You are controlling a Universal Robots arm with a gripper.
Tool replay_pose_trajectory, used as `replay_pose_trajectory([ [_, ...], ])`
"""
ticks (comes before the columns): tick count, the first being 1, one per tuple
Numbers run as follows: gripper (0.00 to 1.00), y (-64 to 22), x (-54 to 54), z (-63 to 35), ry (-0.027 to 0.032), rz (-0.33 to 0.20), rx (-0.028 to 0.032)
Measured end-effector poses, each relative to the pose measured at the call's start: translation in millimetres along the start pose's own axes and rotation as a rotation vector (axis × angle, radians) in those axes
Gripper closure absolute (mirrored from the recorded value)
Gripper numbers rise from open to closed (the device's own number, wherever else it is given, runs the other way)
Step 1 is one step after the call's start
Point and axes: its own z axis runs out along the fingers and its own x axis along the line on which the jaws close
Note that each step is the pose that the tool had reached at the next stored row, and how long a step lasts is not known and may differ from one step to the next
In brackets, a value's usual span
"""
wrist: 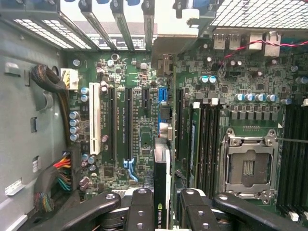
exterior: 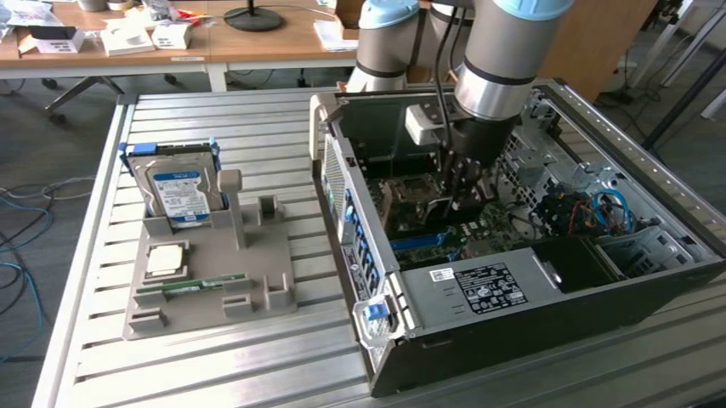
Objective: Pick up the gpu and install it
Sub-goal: 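Insert the gpu into the slot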
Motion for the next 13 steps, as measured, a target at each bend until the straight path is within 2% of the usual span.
replay_pose_trajectory([
  [13, 0.74, 5.1, 0.3, 3.7, -0.0005, -0.009, 0.0014],
])
